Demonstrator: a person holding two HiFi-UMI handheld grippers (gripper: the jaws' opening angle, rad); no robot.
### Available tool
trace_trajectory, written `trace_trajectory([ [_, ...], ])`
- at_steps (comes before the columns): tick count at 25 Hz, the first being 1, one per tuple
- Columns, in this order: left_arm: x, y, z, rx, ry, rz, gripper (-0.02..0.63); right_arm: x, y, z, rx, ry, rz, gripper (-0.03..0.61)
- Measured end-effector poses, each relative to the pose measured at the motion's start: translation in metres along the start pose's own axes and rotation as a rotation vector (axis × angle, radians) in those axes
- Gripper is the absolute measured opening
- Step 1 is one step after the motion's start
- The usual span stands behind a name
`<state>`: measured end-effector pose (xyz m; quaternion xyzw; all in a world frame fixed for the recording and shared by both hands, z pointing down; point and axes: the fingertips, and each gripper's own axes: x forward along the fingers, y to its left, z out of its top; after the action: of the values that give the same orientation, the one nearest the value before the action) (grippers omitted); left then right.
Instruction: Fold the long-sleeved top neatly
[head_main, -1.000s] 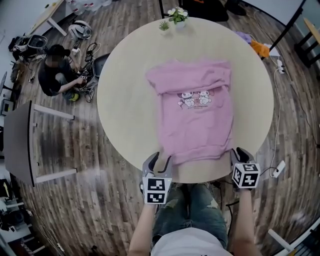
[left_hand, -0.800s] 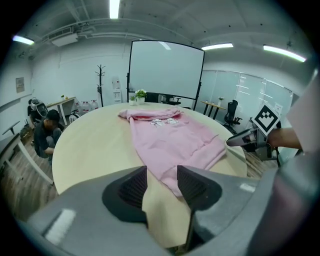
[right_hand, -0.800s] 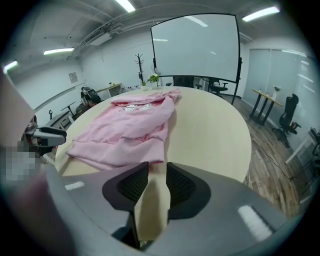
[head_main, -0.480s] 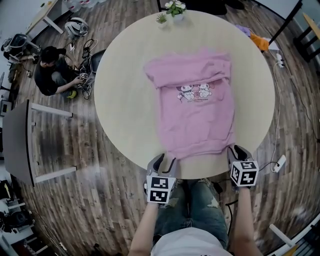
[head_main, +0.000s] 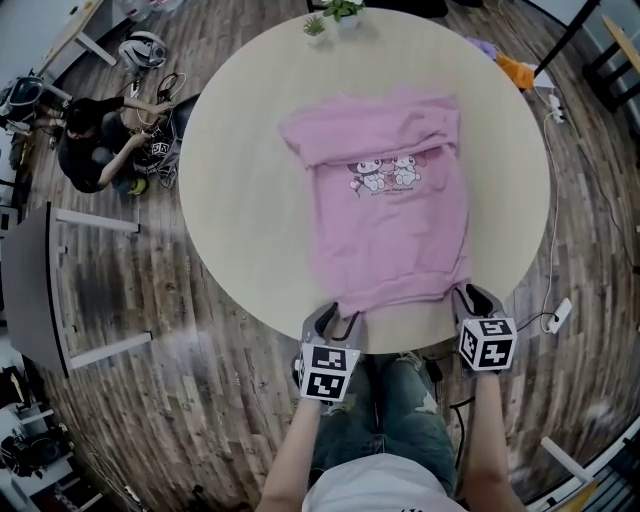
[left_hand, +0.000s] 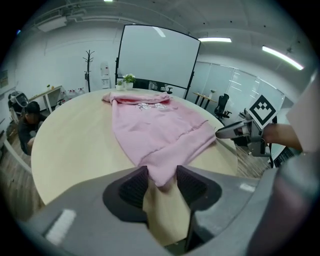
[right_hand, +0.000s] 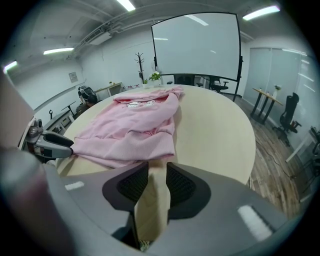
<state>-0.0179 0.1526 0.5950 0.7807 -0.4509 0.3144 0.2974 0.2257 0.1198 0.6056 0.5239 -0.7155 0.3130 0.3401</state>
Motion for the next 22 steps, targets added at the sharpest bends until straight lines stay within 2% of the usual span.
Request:
trace_trajectory([
  [3, 0.002, 0.001, 0.0, -0.003, -0.002, -0.003, 0.149, 0.0, 0.001, 0.0, 0.004, 0.002, -0.002, 0.141],
  [8, 0.0, 0.005, 0.005, -0.023, 0.002, -0.019, 0.04, 0.002, 0.004, -0.002, 0.001, 0.006, 0.0, 0.141],
  [14, -0.014, 0.012, 0.028, -0.092, -0.08, -0.031, 0.028, 0.003, 0.009, -0.002, -0.006, 0.012, 0.001, 0.169],
  [22, -0.043, 0.027, 0.068, -0.124, -0.217, 0.0, 0.026, 0.011, 0.01, 0.001, -0.029, 0.025, 0.001, 0.179],
])
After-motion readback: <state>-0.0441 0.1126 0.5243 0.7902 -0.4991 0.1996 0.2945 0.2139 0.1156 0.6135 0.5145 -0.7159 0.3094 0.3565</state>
